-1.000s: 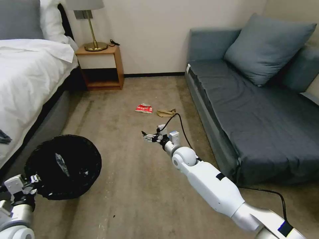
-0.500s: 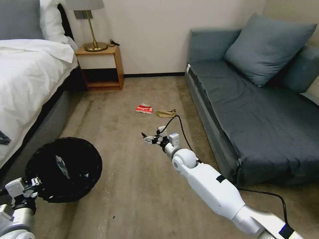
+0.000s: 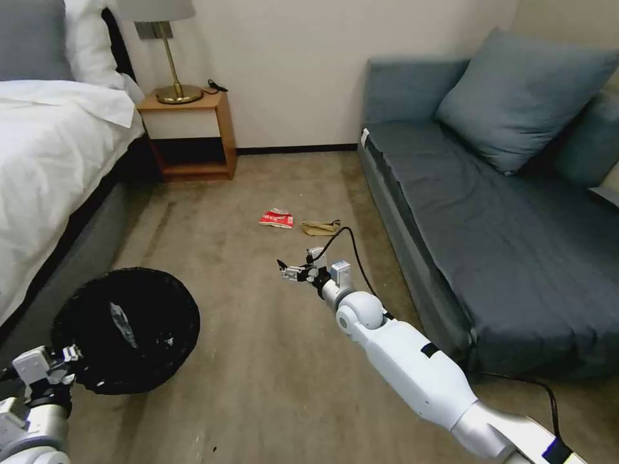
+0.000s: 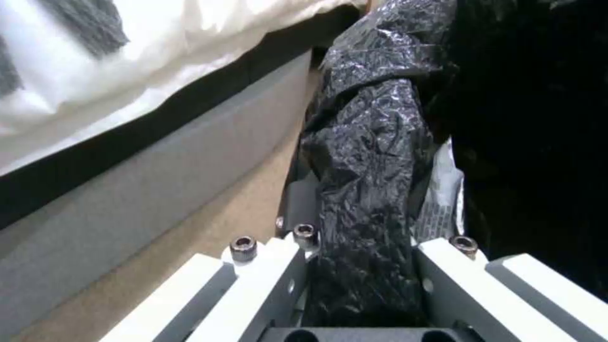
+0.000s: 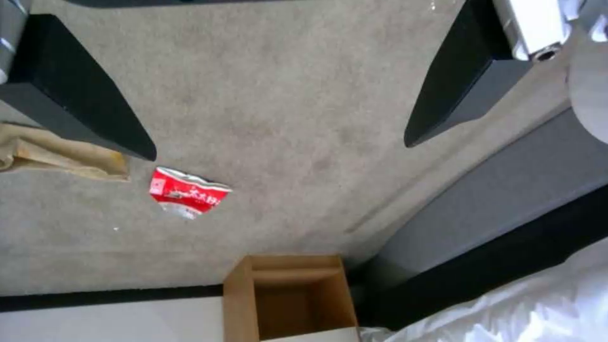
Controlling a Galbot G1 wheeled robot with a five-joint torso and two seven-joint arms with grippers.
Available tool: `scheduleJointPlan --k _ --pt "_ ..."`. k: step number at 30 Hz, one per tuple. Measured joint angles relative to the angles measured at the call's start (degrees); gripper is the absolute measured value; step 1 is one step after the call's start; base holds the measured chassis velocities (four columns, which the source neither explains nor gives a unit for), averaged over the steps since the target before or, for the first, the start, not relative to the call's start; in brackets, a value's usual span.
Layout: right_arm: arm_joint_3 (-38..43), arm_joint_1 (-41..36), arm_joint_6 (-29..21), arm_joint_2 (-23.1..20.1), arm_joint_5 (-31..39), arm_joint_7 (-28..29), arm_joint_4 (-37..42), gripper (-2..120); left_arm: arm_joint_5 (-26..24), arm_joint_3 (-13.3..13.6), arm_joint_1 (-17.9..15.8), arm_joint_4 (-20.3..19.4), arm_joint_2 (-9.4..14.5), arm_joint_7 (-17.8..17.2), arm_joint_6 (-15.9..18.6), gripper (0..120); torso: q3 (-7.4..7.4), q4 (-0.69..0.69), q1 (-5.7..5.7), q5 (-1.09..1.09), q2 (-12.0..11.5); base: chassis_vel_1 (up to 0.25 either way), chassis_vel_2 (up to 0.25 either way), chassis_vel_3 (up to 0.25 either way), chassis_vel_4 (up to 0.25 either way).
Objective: Pick up the trash bin, then pick up the garbage on the floor and place it into the trash bin.
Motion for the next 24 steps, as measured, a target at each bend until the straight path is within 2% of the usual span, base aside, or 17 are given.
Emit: scheduleJointPlan --k 24 --pt "-0.21 0.16 0.39 0.06 -1.57 -0.48 -0.6 100 0.02 0.29 -0.48 0.34 0.33 0.11 -0.09 3 0.0 -0.01 0.0 -0.01 0.0 -0.117 0.119 0.116 -0.119"
